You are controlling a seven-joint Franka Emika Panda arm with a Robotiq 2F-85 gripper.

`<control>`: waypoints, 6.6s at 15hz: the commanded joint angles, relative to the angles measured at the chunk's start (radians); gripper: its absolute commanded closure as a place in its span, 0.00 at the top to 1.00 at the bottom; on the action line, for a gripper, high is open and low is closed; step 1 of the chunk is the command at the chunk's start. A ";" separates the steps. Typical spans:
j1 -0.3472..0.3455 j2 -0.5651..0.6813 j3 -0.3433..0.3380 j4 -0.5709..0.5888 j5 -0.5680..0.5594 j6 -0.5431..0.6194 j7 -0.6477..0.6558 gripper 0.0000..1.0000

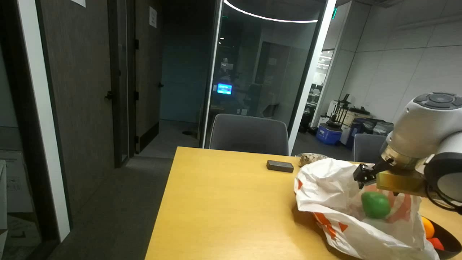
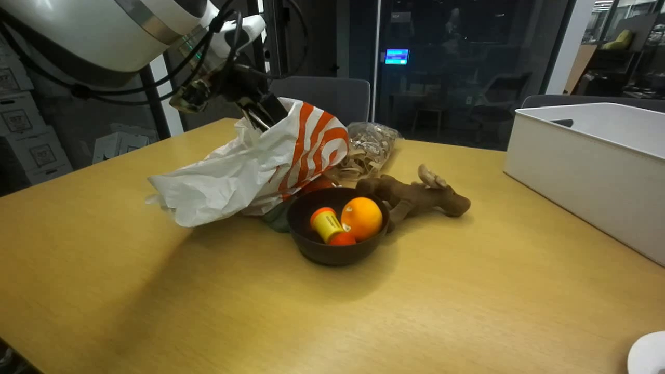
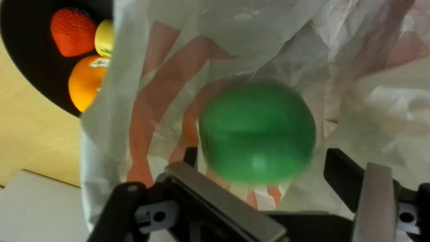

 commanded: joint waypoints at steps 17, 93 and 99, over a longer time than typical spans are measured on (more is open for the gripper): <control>0.156 -0.365 -0.381 -0.064 0.954 -0.548 -0.915 1.00; 0.132 -0.035 -0.065 0.014 0.847 -0.100 -0.673 0.56; 0.084 0.058 -0.041 0.062 0.571 -0.049 -0.406 0.56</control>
